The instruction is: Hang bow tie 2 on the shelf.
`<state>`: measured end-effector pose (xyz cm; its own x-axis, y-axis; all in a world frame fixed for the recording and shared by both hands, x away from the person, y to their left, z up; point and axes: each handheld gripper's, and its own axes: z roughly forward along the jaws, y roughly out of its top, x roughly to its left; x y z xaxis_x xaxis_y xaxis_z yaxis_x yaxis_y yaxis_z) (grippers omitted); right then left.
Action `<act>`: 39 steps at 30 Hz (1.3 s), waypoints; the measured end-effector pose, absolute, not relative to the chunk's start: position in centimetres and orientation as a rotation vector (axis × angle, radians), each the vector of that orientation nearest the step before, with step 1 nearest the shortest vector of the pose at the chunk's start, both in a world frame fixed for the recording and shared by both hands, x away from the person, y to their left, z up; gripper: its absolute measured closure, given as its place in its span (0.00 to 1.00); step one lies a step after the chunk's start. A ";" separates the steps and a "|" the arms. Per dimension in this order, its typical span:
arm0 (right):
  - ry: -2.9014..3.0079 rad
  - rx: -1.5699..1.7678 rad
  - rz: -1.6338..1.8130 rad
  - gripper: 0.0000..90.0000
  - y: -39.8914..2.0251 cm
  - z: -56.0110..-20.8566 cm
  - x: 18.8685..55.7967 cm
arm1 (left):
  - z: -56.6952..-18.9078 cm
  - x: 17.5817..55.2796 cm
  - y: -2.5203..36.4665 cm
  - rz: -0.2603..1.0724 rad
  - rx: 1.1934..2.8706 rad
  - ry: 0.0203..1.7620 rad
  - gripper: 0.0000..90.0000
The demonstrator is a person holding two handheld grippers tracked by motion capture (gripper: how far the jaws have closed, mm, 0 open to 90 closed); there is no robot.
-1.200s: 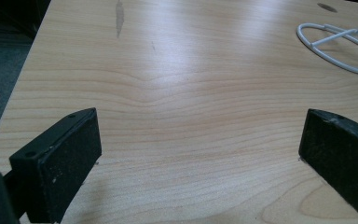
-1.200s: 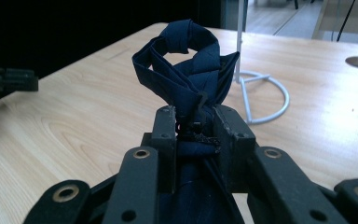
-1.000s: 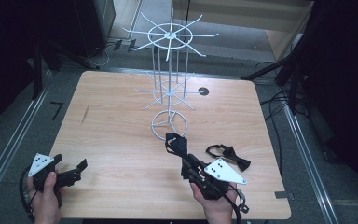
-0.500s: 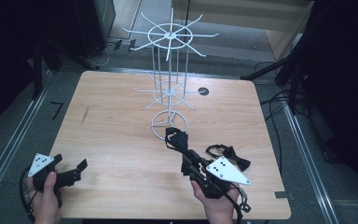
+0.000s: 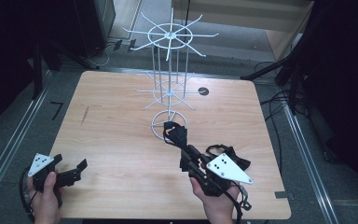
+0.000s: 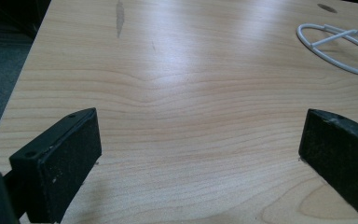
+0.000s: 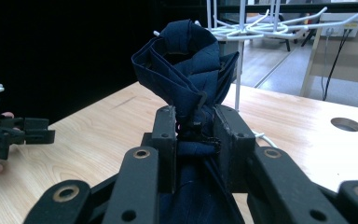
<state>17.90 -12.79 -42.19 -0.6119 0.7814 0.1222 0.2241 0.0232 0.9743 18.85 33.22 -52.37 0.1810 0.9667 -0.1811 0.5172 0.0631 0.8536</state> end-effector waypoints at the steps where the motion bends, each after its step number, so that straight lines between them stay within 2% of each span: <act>1: 1.853 1.021 1.623 0.80 -12.8 -42.2 17.9 | -52.4 18.9 33.2 0.643 1.577 1.458 0.00; 21: 1.836 1.007 1.637 0.80 -11.9 -40.7 19.2 | -52.4 18.8 33.2 0.644 1.577 1.459 0.00; 39: 1.838 1.049 1.610 0.80 -11.4 -40.8 20.9 | -52.4 18.8 33.2 0.642 1.578 1.460 0.00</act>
